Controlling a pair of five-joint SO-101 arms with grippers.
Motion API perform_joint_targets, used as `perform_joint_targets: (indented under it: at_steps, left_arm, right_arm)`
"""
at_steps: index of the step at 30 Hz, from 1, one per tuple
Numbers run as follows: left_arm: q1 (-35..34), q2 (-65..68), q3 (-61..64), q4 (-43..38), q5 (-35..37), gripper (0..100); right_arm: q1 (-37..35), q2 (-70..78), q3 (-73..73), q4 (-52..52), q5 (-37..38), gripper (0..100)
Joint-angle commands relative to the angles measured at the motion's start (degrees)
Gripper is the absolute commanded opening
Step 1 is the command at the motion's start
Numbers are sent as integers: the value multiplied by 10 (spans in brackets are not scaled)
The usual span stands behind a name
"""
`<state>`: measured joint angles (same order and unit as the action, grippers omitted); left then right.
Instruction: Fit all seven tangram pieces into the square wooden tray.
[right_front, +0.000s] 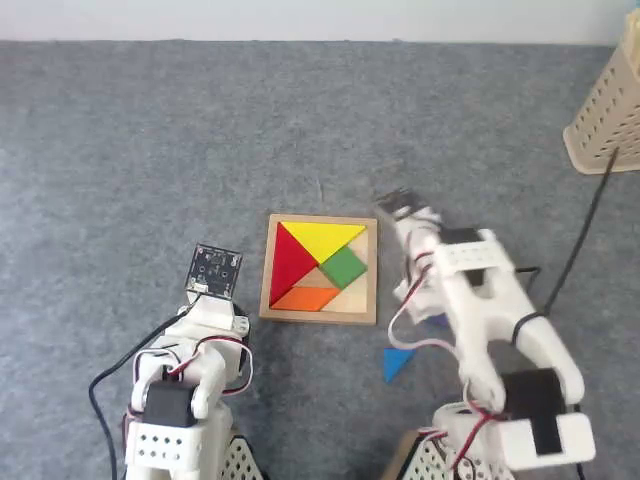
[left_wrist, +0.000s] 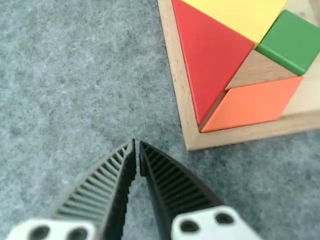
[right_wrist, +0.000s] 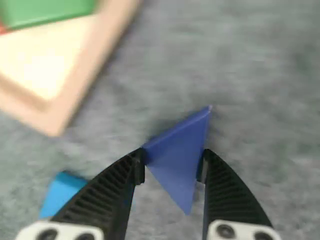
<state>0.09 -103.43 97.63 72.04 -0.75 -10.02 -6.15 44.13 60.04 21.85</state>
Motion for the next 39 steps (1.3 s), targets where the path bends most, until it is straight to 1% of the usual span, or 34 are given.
perform_joint_targets:
  at_steps: [1,6,10,13,16,19,24,26,28,33,39]
  left_arm:
    - [-4,-12,-11,4,4,12]
    - [-4,-12,-11,4,4,12]
    - [-4,-12,-11,4,4,12]
    - [-4,-12,-11,4,4,12]
    - [-4,-12,-11,4,4,12]
    - [-4,-12,-11,4,4,12]
    - [-4,-12,-11,4,4,12]
    - [-4,-12,-11,4,4,12]
    - [-4,-12,-11,4,4,12]
    - [-4,-12,-11,4,4,12]
    - [-4,-12,-11,4,4,12]
  right_arm:
    - [32,-7,-35,9,-4,167]
    - [11,-73,-56,45,-5,169]
    - [14,-116,-56,71,-4,170]
    - [11,-122,-43,72,-6,184]
    - [7,-111,-39,71,-8,216]
    - [2,-79,-39,50,-18,217]
    - [-49,-9,-39,34,-25,217]
    - [-58,7,-40,32,-30,217]
    - [-49,20,-40,22,-38,213]
    - [1,53,-41,6,-40,158]
    - [37,77,-69,10,-40,154]
